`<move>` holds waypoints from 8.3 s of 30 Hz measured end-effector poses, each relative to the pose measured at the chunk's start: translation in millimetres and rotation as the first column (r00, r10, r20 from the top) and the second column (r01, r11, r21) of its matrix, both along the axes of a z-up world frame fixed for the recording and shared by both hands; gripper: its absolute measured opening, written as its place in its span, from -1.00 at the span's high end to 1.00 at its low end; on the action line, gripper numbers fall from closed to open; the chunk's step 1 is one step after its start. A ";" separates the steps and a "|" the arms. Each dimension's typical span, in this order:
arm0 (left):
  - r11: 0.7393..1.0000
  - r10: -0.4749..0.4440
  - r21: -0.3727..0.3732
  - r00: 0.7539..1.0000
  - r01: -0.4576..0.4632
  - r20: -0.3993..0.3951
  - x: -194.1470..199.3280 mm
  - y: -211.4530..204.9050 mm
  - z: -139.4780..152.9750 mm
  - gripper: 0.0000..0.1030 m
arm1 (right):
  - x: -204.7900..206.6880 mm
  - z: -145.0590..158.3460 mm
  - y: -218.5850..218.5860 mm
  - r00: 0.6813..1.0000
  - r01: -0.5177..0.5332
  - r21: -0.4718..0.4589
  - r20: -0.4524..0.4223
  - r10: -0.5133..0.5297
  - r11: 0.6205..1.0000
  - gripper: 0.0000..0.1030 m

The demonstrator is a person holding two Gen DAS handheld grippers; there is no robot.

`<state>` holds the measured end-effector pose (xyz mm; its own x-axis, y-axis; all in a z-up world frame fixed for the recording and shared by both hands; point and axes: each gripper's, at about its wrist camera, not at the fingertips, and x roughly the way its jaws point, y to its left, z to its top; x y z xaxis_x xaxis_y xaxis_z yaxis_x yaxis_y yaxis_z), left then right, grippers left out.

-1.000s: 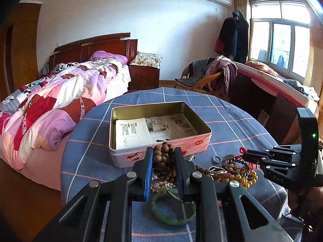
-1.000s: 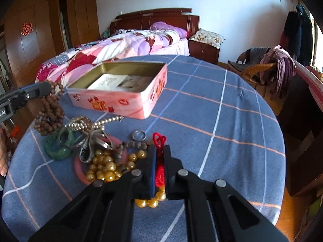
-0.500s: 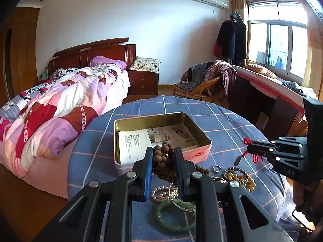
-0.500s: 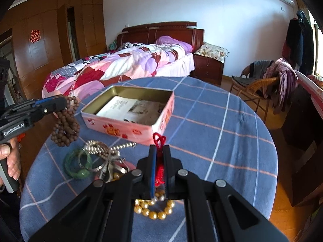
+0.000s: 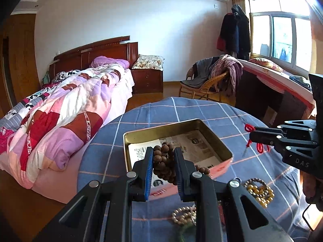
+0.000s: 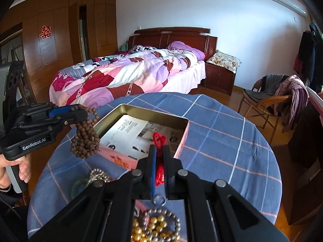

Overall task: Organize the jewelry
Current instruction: 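Lower the bead strand and red string into the pink tin, opening both tools, then grasp the silver hoop earring with the left tool, then grasp the silver watch among gold beads with the right tool while the left holds the hoop, then lower the watch and hoop earring into the pink tin, opening both tools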

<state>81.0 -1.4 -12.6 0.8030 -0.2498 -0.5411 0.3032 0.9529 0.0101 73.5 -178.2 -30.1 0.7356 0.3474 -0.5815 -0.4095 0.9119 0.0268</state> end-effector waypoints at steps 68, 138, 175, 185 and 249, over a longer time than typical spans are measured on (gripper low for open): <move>0.982 0.042 0.185 0.995 -0.025 -0.089 -23.8 -29.5 -62.6 -0.59 | -20.2 -49.7 -27.2 0.979 0.189 -0.089 -0.055 -0.195 0.978 -0.40; 0.997 0.066 0.036 0.990 -0.062 -0.125 -36.8 12.3 -60.7 0.95 | -28.2 -73.7 22.4 0.957 -0.200 -0.015 -0.216 0.193 0.980 0.23; 0.998 0.055 0.011 0.993 -0.054 -0.105 -41.5 13.7 -50.1 0.95 | -32.1 -45.2 9.0 0.974 -0.175 0.028 -0.139 0.177 0.984 0.79; 0.999 0.046 0.016 0.991 -0.044 -0.127 -39.2 9.7 -59.2 0.95 | -24.8 -64.4 3.7 0.970 -0.162 -0.020 -0.186 0.155 0.987 0.08; 0.984 0.031 0.179 0.999 -0.026 -0.024 47.7 -2.5 -8.7 0.95 | 43.8 1.6 37.0 0.992 -0.130 -0.045 0.002 0.130 0.991 0.70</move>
<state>128.7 -3.9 -21.4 0.7933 -0.1243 -0.5960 0.2781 0.9448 0.1732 117.3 -141.3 -28.6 0.6888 0.4139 -0.5951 -0.5244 0.8513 -0.0148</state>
